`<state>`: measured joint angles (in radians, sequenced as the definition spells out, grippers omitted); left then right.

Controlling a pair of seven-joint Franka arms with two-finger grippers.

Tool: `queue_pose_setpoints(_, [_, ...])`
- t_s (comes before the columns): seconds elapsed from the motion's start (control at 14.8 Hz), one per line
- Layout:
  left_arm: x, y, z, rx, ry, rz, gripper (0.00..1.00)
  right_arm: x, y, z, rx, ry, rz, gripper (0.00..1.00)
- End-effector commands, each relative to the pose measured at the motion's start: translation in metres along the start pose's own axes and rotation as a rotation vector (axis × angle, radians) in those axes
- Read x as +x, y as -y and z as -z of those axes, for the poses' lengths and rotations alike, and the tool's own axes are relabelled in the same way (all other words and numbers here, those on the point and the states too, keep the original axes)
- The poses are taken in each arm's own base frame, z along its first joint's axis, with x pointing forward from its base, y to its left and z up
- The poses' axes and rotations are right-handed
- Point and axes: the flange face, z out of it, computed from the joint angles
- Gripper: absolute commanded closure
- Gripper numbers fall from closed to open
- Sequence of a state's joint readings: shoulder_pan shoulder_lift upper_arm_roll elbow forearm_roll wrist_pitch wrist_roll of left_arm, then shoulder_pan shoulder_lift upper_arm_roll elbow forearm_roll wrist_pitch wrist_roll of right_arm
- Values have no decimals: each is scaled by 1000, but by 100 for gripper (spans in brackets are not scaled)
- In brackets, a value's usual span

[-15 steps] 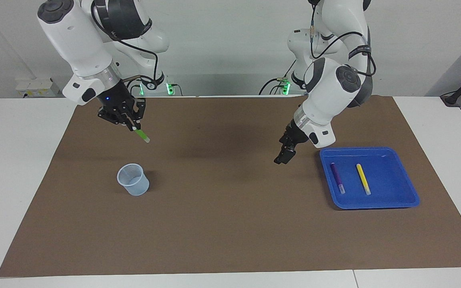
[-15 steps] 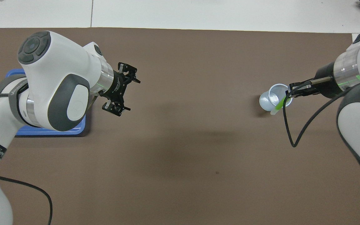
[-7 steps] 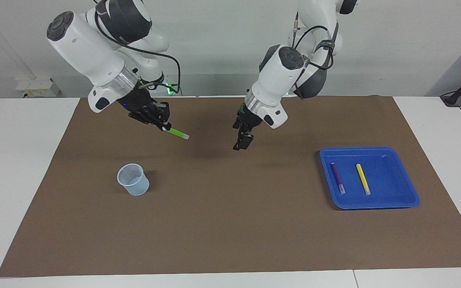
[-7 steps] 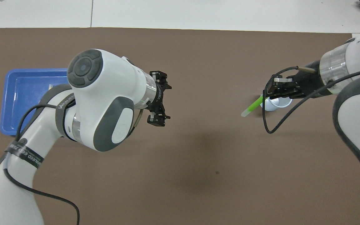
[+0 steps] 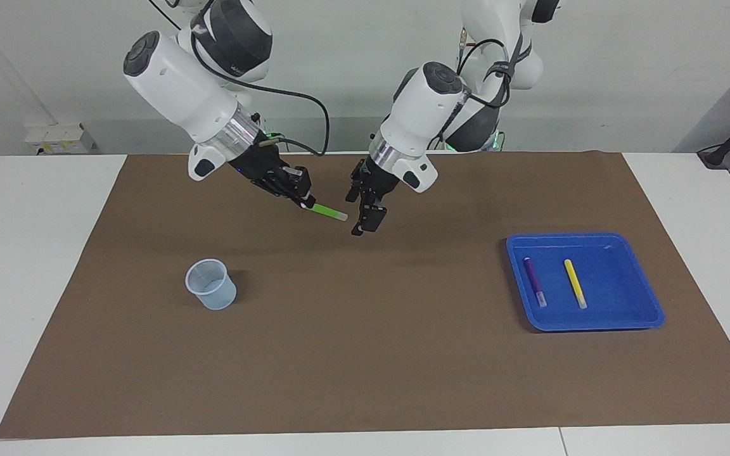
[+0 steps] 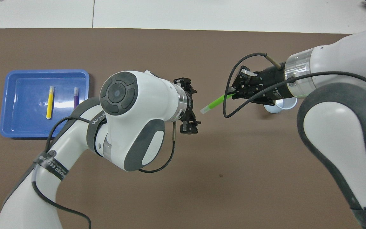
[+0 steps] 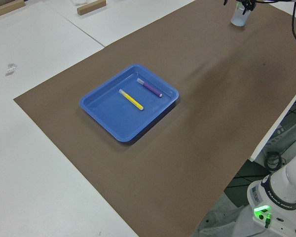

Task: Right arm passes pens to left for tray arrangement
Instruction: 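Carry the green pen to the left gripper and grasp it there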

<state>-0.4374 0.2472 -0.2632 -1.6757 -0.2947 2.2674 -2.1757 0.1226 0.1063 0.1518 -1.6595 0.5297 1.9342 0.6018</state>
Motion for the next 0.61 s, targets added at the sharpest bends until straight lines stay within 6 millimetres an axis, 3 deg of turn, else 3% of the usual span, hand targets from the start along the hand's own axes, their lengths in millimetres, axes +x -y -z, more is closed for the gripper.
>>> queue_pose_setpoints(0.0, [-6,-1,3,-20,32,55,0,-4,8,-10,33,-5,-32,88])
queue_pose_setpoints(0.2, [-13,5,2,-19,37,61,1,-9,15,-19,38,-8,-38,88])
queue_pose_setpoints(0.34, [-11,3,4,-22,36,79,19,-6,15,-22,43,-15,-40,88])
queue_pose_setpoints(0.54, [-9,2,7,-13,28,81,35,-13,24,-30,49,-17,-30,88])
